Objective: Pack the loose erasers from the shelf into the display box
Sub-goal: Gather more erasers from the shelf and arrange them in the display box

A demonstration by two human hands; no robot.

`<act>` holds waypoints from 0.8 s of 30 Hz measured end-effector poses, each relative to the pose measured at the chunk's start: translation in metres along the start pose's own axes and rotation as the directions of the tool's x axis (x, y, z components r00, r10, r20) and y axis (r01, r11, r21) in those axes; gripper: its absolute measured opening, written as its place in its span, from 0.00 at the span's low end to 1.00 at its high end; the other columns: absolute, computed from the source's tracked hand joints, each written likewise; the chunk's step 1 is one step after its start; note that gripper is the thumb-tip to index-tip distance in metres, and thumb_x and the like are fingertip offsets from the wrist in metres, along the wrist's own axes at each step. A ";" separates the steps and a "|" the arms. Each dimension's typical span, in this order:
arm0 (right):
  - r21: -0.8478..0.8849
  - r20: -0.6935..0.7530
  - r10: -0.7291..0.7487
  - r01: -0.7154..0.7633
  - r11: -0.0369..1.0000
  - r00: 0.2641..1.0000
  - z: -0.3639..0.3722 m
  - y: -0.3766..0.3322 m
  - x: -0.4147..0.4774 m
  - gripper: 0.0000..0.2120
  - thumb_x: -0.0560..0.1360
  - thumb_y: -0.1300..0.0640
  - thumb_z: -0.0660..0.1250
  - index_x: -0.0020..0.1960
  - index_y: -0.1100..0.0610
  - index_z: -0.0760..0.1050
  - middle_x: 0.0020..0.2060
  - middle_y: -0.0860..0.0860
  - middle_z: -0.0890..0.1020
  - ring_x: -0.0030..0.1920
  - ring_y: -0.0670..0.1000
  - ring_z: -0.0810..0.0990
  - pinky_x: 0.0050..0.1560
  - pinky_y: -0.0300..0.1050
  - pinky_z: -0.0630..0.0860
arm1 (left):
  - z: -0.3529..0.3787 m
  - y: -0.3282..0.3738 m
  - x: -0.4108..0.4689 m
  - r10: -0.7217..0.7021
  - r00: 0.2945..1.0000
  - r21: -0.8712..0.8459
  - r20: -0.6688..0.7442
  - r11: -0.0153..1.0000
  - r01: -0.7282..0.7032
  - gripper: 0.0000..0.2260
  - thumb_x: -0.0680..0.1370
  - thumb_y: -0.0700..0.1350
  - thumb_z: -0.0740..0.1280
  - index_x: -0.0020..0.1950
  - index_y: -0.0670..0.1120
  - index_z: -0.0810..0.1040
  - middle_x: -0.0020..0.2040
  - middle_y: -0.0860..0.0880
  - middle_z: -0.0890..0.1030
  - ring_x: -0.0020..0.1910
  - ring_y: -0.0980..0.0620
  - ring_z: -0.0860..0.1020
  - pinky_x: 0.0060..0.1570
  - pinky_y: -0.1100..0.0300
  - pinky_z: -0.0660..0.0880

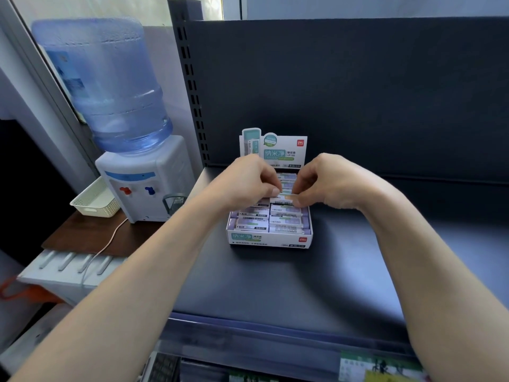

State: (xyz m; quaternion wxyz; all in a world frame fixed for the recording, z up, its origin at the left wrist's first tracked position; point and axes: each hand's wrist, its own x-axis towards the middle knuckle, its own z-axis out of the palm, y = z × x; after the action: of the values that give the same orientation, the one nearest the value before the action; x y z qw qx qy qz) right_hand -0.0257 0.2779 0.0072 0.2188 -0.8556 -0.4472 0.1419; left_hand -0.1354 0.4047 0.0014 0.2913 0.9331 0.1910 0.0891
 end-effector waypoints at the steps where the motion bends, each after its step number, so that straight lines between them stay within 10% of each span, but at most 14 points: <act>1: -0.007 -0.006 -0.003 0.003 1.000 1.000 0.001 0.000 0.000 0.05 0.66 0.55 0.76 0.38 0.52 0.81 0.33 0.45 0.79 0.35 0.45 0.75 0.36 0.40 0.71 | -0.003 -0.002 0.000 0.000 1.000 -0.004 0.005 1.000 0.000 0.04 0.75 0.41 0.70 0.46 0.49 0.84 0.42 0.53 0.82 0.41 0.58 0.78 0.42 0.66 0.75; 24: 0.100 -0.033 0.016 -0.013 0.995 0.999 -0.012 0.011 0.001 0.05 0.68 0.55 0.73 0.41 0.55 0.81 0.32 0.47 0.79 0.33 0.46 0.73 0.37 0.43 0.71 | -0.001 -0.005 -0.007 0.020 0.986 0.065 0.169 0.997 -0.031 0.09 0.75 0.41 0.66 0.50 0.49 0.84 0.41 0.58 0.76 0.41 0.61 0.74 0.37 0.71 0.68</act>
State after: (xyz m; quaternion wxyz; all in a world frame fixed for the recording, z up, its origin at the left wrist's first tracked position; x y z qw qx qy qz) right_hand -0.0123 0.2698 0.0118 0.2680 -0.8490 -0.4295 0.1512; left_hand -0.1433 0.4066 -0.0013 0.2734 0.9490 0.1568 0.0074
